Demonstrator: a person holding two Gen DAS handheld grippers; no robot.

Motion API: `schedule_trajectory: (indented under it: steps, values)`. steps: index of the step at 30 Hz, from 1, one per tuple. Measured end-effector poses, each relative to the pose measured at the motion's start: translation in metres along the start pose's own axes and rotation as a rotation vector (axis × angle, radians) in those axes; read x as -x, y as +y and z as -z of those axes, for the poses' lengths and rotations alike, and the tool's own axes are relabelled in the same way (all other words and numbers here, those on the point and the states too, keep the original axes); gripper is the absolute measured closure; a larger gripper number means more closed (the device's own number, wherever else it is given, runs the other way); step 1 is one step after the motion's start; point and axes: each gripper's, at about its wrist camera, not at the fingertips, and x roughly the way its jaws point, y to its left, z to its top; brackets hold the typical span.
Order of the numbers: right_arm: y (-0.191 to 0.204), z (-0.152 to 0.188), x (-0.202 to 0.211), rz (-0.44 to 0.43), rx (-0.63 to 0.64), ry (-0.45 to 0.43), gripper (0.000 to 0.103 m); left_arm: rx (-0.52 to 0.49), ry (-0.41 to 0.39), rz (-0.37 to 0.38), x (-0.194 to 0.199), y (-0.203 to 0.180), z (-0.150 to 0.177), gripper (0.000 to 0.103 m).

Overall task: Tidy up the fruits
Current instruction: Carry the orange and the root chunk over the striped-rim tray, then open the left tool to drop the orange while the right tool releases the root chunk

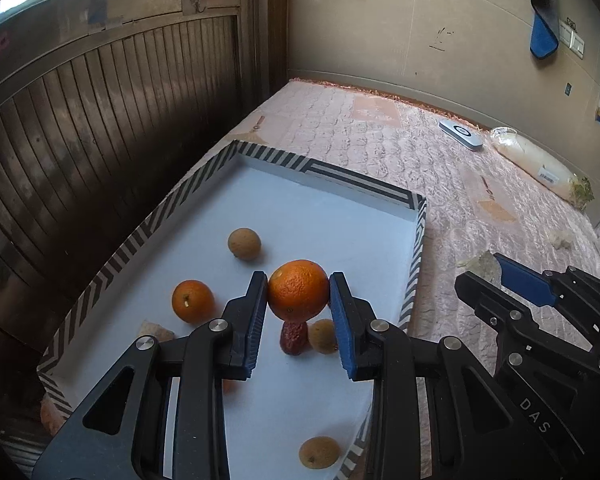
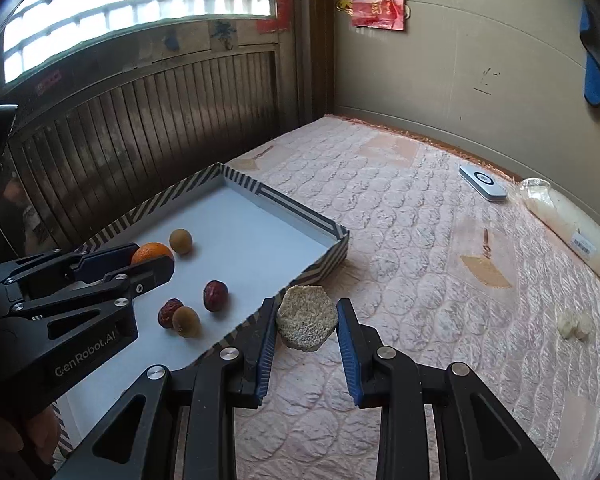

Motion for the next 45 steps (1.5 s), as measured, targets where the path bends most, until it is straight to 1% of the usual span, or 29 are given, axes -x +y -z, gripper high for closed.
schedule_trajectory:
  steps: [9, 15, 33, 37, 43, 45]
  values:
    - [0.032, -0.009, -0.019, -0.035, 0.061, 0.028, 0.074, 0.031, 0.019, -0.012, -0.005, 0.023, 0.004, 0.072]
    - [0.041, -0.014, -0.030, -0.046, 0.074, 0.040, 0.074, 0.035, 0.035, -0.010, -0.009, 0.030, 0.008, 0.072]
    - [0.048, -0.038, -0.085, -0.082, 0.095, 0.109, 0.074, 0.049, 0.095, 0.009, -0.024, 0.038, 0.012, 0.072]
    - [0.049, -0.041, -0.099, -0.082, 0.090, 0.130, 0.074, 0.047, 0.108, 0.011, -0.027, 0.038, 0.013, 0.072]
    - [0.050, -0.040, -0.113, -0.126, 0.073, 0.152, 0.075, 0.067, 0.133, 0.015, -0.032, 0.042, 0.013, 0.072]
    - [0.051, -0.039, -0.115, -0.109, 0.082, 0.152, 0.074, 0.071, 0.138, 0.017, -0.032, 0.042, 0.013, 0.072]
